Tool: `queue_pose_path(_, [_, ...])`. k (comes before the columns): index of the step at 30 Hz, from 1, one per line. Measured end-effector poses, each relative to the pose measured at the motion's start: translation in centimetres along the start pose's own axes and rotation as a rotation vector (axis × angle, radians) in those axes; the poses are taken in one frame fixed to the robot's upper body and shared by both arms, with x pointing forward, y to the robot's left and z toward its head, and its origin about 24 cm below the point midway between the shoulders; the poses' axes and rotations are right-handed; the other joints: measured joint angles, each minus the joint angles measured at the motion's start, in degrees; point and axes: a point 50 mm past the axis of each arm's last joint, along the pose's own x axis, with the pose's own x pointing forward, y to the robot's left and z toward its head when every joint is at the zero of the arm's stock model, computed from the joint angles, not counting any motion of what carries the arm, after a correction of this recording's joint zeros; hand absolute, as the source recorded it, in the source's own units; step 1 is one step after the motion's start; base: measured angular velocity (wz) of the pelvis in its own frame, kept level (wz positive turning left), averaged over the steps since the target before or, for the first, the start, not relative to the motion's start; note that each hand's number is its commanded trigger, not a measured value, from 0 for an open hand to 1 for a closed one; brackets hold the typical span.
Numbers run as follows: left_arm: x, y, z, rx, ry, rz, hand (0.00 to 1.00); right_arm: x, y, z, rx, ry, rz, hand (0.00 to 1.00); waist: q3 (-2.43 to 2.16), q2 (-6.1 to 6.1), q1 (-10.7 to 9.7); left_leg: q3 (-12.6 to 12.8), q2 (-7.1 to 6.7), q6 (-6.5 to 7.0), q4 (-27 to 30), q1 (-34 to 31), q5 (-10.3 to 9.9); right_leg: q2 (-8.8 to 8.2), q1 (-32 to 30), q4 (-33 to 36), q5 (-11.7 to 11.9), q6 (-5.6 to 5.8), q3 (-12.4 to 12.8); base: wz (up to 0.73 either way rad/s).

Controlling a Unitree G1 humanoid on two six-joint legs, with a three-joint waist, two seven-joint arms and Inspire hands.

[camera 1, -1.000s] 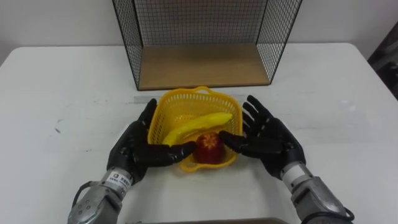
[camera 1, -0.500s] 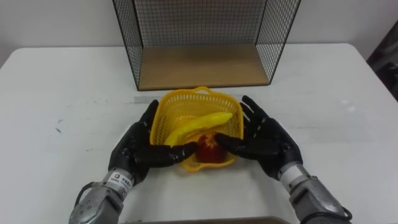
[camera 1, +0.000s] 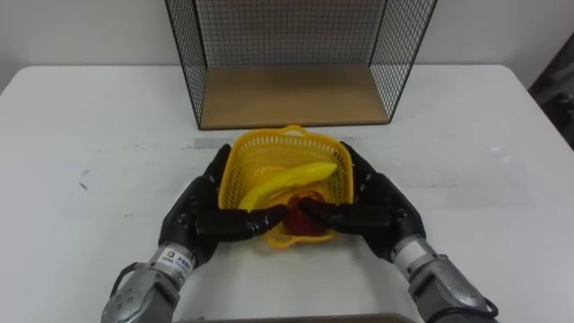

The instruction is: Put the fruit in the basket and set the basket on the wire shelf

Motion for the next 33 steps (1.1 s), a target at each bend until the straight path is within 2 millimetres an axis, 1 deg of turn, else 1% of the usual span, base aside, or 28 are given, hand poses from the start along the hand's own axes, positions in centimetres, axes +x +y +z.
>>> queue_pose_path(7, [0.2,-0.4,0.1,-0.011,-0.013,-0.009,0.00,0.5,0.4,0.3,-0.029,-0.014,-0.018,0.00,0.14,-0.13,-0.11,-0.05,0.09,0.00,0.32,-0.31,0.00,0.08,-0.08,-0.04,0.11,-0.04,-0.05,0.00])
queue_pose_path(14, [0.6,-0.9,0.3,-0.025,-0.028,-0.015,0.00,1.2,0.8,1.3,-0.034,-0.057,-0.007,0.00,0.52,-0.56,-0.10,0.01,0.10,0.00,0.26,-0.36,0.00,0.10,-0.09,-0.20,0.11,-0.03,0.03,0.00])
queue_pose_path(18, [1.0,-1.2,1.0,-0.017,-0.052,-0.014,0.00,1.3,0.9,1.4,-0.042,-0.066,-0.022,0.00,0.53,-0.58,-0.06,0.01,0.09,0.00,0.23,-0.51,-0.01,0.10,-0.18,-0.28,0.11,-0.03,-0.01,0.00])
queue_pose_path(20, [1.3,-1.4,1.5,-0.014,-0.072,-0.010,0.00,1.3,1.0,1.5,-0.073,-0.074,-0.036,0.00,0.52,-0.57,-0.11,0.00,0.10,0.00,0.21,-0.45,0.00,0.10,-0.13,-0.27,0.11,-0.03,-0.02,0.00])
queue_pose_path(30, [1.5,-2.4,1.2,-0.037,-0.079,0.003,0.00,1.6,1.1,1.7,-0.064,-0.090,-0.081,0.00,0.52,-0.47,-0.21,0.00,0.14,0.00,0.24,-0.50,0.00,0.10,-0.08,-0.16,0.15,-0.07,-0.30,0.00])
queue_pose_path(33, [1.5,-2.5,1.5,-0.036,-0.093,0.001,0.00,1.6,1.1,1.9,-0.064,-0.095,-0.086,0.00,0.50,-0.45,-0.23,-0.01,0.17,-0.01,0.26,-0.66,-0.01,0.11,-0.18,-0.10,0.21,-0.09,-0.45,0.01])
